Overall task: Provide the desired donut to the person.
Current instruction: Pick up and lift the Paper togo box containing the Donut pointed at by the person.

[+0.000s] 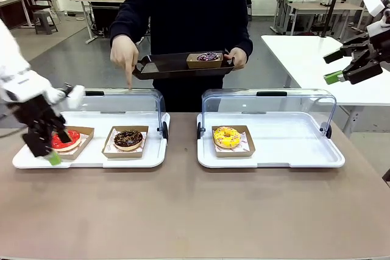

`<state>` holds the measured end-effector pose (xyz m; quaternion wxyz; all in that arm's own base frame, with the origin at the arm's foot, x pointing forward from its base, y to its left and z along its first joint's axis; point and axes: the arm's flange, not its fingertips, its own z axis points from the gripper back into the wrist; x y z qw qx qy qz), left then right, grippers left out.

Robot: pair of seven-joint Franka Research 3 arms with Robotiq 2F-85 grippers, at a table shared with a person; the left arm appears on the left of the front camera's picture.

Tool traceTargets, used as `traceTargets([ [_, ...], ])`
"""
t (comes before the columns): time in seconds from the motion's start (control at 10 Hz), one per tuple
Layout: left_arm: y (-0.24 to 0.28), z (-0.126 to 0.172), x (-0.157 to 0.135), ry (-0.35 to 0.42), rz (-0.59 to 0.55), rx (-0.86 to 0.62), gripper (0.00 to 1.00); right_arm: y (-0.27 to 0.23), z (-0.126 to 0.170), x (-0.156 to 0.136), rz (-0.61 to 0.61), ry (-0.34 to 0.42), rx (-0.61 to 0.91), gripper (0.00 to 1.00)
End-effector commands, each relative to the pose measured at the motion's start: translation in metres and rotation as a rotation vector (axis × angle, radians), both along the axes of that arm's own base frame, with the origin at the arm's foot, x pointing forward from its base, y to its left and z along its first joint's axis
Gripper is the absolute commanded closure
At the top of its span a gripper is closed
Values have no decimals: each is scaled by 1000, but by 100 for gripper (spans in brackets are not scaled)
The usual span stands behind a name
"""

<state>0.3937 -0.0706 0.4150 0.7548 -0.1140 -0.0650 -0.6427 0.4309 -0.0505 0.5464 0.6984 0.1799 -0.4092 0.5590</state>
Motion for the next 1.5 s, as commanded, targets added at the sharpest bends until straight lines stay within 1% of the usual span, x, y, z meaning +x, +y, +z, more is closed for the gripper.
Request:
traceTargets([
  [0.0,27,20,-4,-38,37,5,0,-1,-2,0,9,-2,-1,0],
  [0.3,27,20,-4,-38,37,5,0,-1,-2,0,9,-2,-1,0],
  [0.4,18,10,1,-23,43,1,0,-1,-2,0,9,-2,-1,0],
  [0.5,-6,-1,14,-85,-6,14,0,-1,-2,0,9,-2,-1,0],
  [0.6,-18,-14,32,-83,-19,8,0,-1,-2,0,9,-2,-1,0],
  [0.7,-28,-24,45,-128,-34,10,0,-1,-2,0,9,-2,-1,0],
  [0.8,-38,-31,53,-189,-46,10,0,-1,-2,0,9,-2,-1,0],
  [0.9,-51,-40,60,-232,-73,14,0,-1,-2,0,9,-2,-1,0],
  [1.0,-60,-50,68,-235,-105,33,0,-1,-2,0,9,-2,-1,0],
  [1.1,-65,-57,73,-234,-107,50,0,-1,-2,0,9,-2,-1,0],
  [1.2,-66,-61,76,-248,-98,74,0,-1,-2,0,9,-2,-1,0],
  [1.3,-68,-62,78,-243,-105,71,0,-1,-2,0,9,-2,-1,0],
  [1.4,-71,-65,80,-260,-95,88,0,-1,-2,0,9,-2,-1,0],
])
